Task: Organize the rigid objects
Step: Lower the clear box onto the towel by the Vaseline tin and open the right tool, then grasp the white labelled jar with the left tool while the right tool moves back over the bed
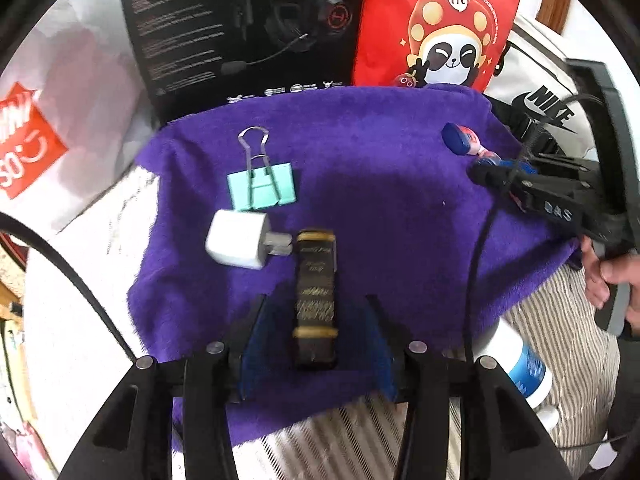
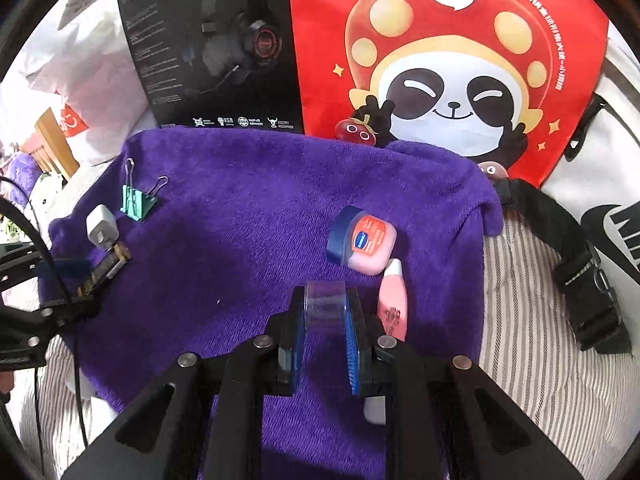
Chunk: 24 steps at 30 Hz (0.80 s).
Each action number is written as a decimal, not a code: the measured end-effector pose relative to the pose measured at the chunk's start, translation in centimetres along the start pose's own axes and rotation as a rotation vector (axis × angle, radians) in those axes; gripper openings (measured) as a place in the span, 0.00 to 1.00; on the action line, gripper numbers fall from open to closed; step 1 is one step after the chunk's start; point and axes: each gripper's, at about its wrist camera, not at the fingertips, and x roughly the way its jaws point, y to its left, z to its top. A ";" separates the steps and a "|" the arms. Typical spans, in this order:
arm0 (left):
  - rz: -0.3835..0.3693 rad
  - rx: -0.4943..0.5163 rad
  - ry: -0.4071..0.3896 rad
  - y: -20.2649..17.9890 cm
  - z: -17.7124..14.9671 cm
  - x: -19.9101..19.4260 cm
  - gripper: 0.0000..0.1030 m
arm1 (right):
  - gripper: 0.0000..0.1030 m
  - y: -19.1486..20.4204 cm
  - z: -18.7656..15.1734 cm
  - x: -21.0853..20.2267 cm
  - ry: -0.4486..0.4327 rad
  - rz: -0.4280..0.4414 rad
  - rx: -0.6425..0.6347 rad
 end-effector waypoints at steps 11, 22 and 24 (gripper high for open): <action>0.034 -0.056 -0.036 0.9 -2.6 -4.3 0.44 | 0.20 0.7 0.4 0.9 -0.018 -0.042 -0.032; 0.003 -0.118 -0.047 1.3 -5.2 -6.0 0.44 | 0.53 0.6 -1.2 -0.9 -0.017 -0.033 -0.027; -0.011 -0.132 -0.048 1.0 -5.7 -5.9 0.44 | 0.53 0.7 -1.5 -1.9 -0.024 -0.041 -0.025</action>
